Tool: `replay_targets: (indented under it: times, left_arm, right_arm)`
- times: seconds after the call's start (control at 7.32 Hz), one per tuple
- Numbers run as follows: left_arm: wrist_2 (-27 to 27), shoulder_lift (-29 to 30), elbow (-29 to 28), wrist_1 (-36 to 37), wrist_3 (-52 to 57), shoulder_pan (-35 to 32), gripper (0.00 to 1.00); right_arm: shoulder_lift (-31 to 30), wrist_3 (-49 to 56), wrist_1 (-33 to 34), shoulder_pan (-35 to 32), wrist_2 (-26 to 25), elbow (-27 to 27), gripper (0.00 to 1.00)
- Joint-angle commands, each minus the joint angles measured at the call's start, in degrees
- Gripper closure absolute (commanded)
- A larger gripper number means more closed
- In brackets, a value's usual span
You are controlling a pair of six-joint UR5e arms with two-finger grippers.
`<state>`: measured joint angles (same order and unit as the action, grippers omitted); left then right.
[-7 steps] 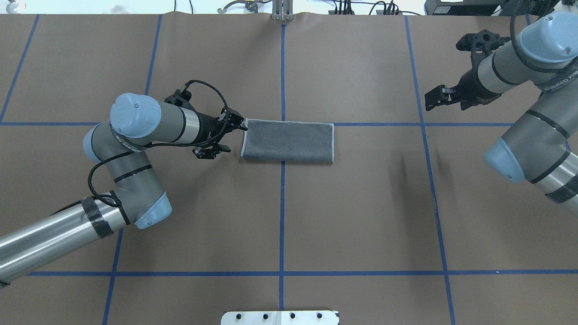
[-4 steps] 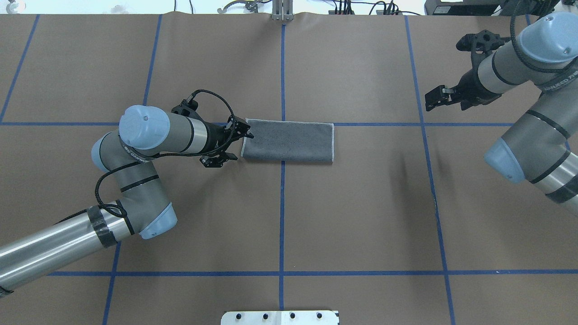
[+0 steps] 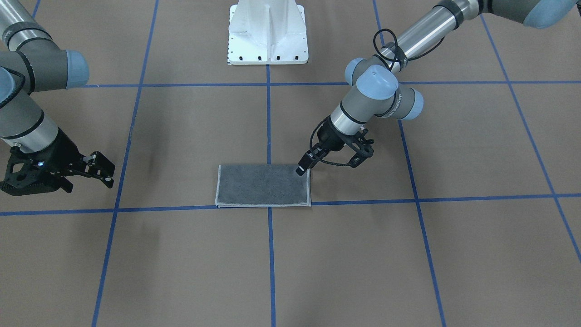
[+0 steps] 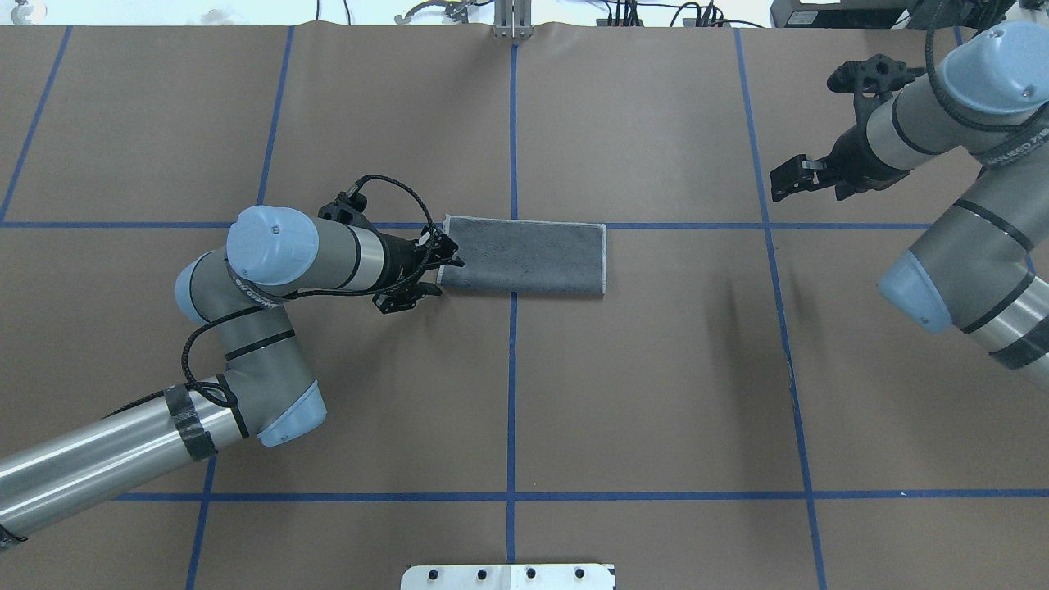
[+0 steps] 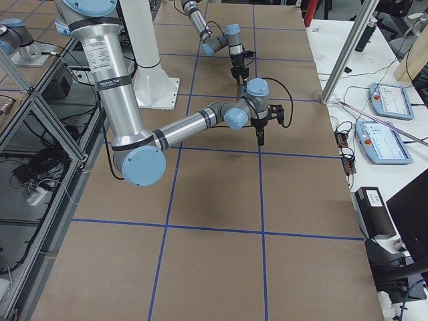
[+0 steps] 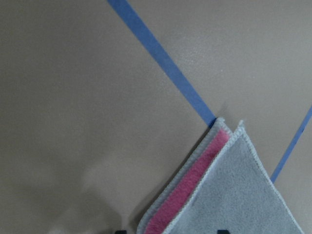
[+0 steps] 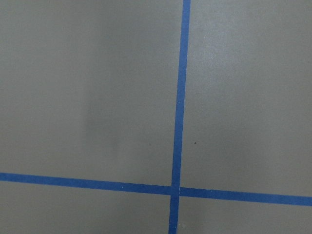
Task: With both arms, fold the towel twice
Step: 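Lift the held short end slightly with the left gripper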
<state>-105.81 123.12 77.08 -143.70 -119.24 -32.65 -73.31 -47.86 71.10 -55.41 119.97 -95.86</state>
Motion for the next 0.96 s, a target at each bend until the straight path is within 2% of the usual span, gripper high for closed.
replay_targets:
  times: [0.0,0.14,0.55,0.82]
  left_arm:
    - [-0.1,-0.3,0.0,0.0,0.4,0.1,0.4]
    - [-0.1,-0.3,0.1,0.0,0.4,0.0,0.4]
    - [-0.1,-0.3,0.1,0.0,0.5,0.0,0.58]
    - [-0.2,-0.3,0.1,0.0,0.5,0.0,0.61]
  right_arm:
    - [0.0,0.0,0.0,0.0,0.0,0.1,0.02]
    - [0.0,0.0,0.0,0.0,0.0,0.0,0.02]
    - [0.0,0.0,0.0,0.0,0.1,0.0,0.02]
    - [0.0,0.0,0.0,0.0,0.1,0.0,0.02]
